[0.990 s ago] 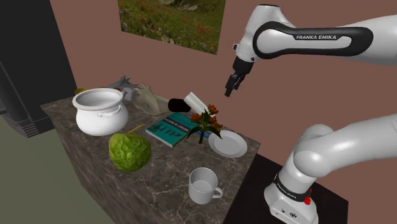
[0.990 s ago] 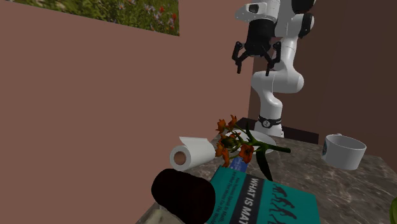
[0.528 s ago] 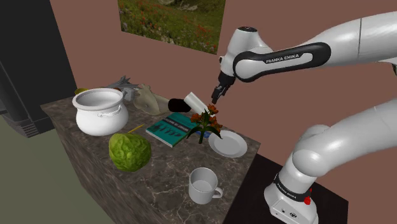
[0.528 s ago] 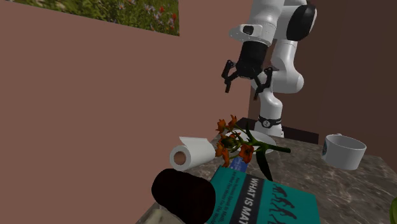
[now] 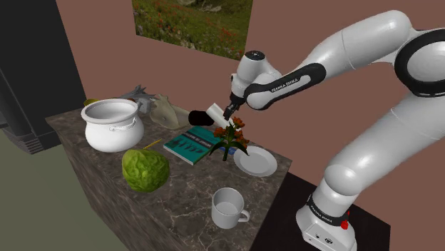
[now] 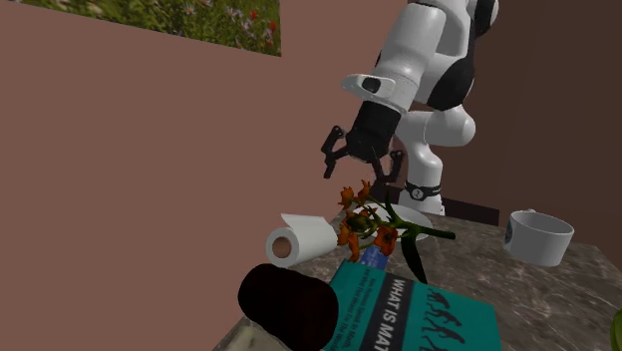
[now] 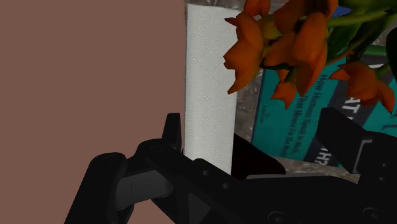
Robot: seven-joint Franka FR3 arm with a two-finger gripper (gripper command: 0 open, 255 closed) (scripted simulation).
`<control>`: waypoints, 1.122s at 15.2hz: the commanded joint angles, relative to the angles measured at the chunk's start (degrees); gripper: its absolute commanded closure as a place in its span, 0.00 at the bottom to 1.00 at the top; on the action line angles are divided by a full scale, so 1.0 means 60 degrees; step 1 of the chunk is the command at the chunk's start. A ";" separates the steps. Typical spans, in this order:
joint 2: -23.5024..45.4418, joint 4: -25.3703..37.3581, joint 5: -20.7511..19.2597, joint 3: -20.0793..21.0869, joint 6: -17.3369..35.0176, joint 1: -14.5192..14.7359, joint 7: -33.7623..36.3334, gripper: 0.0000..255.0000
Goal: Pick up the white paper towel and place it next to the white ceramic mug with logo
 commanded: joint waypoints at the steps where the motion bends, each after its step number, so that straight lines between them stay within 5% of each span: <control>1: 0.0740 0.0248 -0.0927 0.0256 0.0628 -0.0342 0.0734 0.00; 6: 0.2621 0.1409 -0.3756 0.0509 0.1415 -0.0903 0.2927 0.00; 17: 0.3684 0.1890 -0.4840 0.0217 0.1895 -0.0935 0.3724 0.00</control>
